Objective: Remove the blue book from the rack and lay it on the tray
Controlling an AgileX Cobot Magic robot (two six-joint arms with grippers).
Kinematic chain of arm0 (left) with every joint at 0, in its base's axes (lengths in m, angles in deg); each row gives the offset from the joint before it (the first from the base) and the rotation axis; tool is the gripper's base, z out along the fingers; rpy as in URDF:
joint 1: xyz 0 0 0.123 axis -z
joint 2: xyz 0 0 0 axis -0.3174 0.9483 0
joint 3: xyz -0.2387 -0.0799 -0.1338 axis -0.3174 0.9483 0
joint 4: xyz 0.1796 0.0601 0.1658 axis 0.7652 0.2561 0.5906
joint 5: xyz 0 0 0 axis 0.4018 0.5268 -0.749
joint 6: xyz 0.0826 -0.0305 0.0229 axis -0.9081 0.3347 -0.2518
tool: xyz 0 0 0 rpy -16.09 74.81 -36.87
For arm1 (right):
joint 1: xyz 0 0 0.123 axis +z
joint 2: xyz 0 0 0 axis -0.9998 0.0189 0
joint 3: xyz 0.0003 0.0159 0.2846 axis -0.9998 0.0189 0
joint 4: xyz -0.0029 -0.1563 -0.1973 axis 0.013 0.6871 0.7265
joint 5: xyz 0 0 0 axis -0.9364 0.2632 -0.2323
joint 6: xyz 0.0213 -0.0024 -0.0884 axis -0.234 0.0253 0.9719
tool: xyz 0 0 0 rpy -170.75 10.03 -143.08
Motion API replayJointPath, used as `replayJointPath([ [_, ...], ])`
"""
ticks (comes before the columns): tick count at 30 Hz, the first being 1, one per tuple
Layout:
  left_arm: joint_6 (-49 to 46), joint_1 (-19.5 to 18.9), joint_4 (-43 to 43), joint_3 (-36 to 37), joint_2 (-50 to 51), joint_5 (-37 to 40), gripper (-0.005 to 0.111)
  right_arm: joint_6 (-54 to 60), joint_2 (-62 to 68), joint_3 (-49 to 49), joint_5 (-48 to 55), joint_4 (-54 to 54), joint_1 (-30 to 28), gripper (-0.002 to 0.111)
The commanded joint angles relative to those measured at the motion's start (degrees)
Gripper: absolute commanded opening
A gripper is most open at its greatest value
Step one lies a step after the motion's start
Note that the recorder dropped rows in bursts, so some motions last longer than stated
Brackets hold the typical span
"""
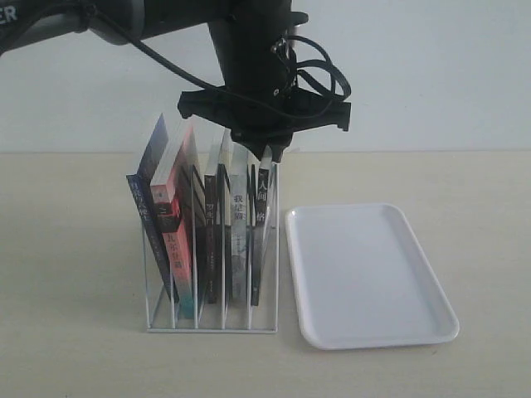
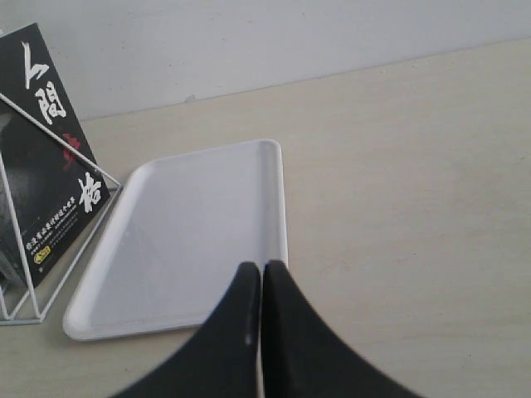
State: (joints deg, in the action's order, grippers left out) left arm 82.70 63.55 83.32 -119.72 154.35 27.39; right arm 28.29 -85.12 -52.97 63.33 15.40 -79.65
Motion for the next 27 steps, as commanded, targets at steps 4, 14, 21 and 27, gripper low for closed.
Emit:
replayJointPath([
  [4,-0.37,0.10,-0.94,-0.21,-0.93,0.45,0.032,0.17,-0.29,-0.03,-0.52,0.13,-0.15,0.000],
  [14,-3.83,0.10,0.77,0.98,-11.90,1.84,0.033,0.17,-0.29,-0.03,-0.52,0.13,-0.15,0.000],
  [21,-3.68,0.10,5.82,7.33,-18.74,1.84,0.033,0.17,-0.29,-0.03,-0.52,0.13,-0.15,0.000],
  [27,-0.28,-0.46,12.88,15.07,-21.89,1.84,0.033,0.17,-0.29,-0.03,-0.52,0.13,-0.15,0.000],
])
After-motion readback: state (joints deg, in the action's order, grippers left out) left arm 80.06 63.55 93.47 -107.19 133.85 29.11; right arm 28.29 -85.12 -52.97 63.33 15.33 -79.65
